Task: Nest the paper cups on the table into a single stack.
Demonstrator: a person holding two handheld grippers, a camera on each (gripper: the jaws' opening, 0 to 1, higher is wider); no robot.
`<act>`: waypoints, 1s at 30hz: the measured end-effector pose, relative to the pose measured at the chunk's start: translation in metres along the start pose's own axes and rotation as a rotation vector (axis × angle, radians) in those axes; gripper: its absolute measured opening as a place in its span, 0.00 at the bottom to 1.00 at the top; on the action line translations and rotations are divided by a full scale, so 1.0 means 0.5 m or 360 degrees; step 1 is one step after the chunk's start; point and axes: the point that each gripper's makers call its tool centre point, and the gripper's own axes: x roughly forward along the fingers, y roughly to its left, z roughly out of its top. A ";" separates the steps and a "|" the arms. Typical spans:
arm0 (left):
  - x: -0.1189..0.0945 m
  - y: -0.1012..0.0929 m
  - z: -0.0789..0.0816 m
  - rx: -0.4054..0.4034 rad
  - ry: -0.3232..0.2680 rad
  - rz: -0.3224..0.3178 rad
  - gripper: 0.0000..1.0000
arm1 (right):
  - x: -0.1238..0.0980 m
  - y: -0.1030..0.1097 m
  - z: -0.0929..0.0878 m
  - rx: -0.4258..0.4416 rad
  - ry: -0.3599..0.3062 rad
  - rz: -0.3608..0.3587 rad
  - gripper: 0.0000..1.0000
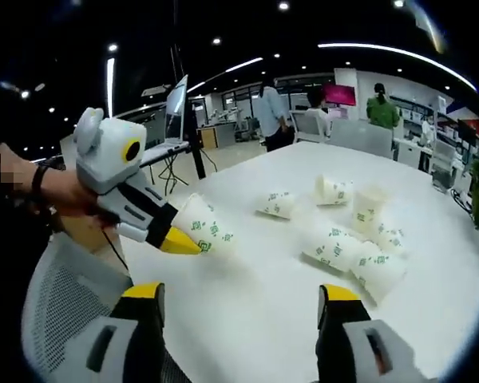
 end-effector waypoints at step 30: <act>0.049 0.035 -0.005 0.0146 0.0249 -0.0018 0.00 | -0.050 -0.018 -0.005 0.0010 -0.0039 -0.0117 0.77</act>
